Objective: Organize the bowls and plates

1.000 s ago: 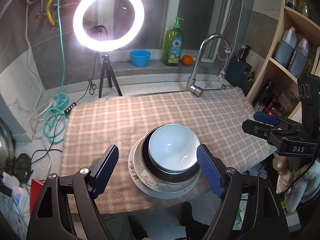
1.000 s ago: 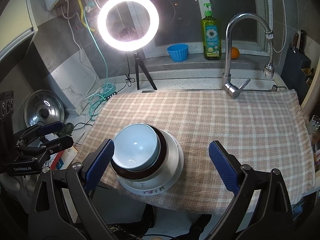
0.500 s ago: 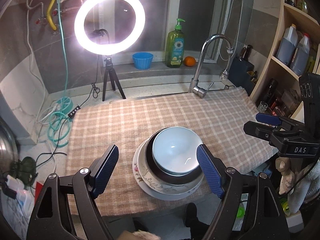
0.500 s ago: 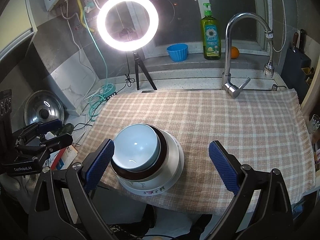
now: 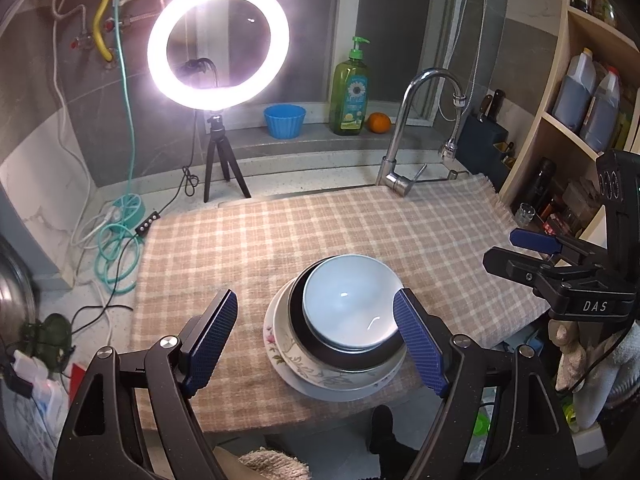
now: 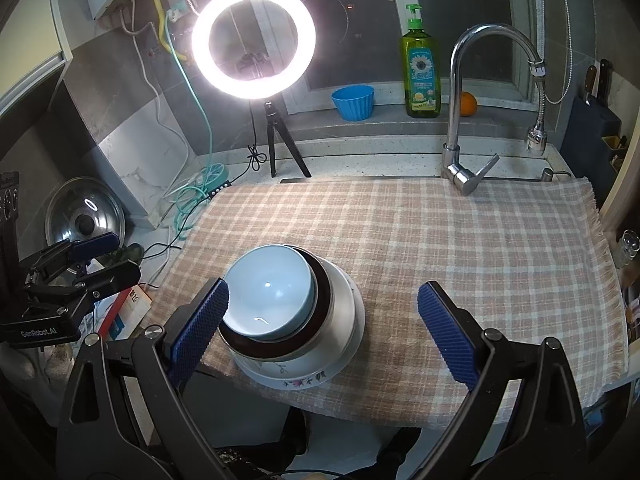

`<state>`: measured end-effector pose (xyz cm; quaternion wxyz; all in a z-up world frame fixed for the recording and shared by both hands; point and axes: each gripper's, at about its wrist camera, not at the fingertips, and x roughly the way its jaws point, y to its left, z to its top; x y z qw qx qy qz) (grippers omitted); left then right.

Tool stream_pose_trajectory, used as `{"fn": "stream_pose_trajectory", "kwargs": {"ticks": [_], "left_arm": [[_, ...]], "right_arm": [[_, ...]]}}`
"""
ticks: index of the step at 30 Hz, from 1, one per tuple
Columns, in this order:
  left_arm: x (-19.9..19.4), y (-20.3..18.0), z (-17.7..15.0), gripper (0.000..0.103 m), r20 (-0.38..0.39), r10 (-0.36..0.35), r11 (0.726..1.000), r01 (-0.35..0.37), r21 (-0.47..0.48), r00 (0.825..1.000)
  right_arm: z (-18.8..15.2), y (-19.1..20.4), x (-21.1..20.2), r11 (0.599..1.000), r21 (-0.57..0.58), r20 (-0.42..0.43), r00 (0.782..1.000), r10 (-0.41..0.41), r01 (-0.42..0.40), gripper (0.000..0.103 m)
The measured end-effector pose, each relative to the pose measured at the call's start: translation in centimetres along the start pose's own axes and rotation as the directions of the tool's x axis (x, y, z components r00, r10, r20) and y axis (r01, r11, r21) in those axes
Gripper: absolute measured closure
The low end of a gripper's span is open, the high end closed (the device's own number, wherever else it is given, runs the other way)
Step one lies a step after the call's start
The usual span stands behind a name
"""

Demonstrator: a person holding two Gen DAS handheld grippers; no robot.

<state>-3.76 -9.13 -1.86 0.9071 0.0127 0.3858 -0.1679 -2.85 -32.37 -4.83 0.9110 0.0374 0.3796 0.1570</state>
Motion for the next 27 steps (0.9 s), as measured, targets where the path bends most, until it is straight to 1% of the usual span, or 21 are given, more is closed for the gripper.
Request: {"fn": "stream_pose_trajectory", "kwargs": {"ticks": [4, 27], "left_arm": [[0.1, 0.0, 0.0, 0.023, -0.005, -0.007, 1.0, 0.007, 0.0, 1.0], [1.1, 0.2, 0.5, 0.023, -0.011, 0.002, 1.0, -0.002, 0.003, 1.0]], "right_arm": [[0.0, 0.1, 0.1, 1.0, 0.0, -0.004, 1.0, 0.003, -0.003, 0.006], [0.1, -0.5, 0.7, 1.0, 0.001, -0.019, 1.0, 0.005, -0.005, 0.006]]}}
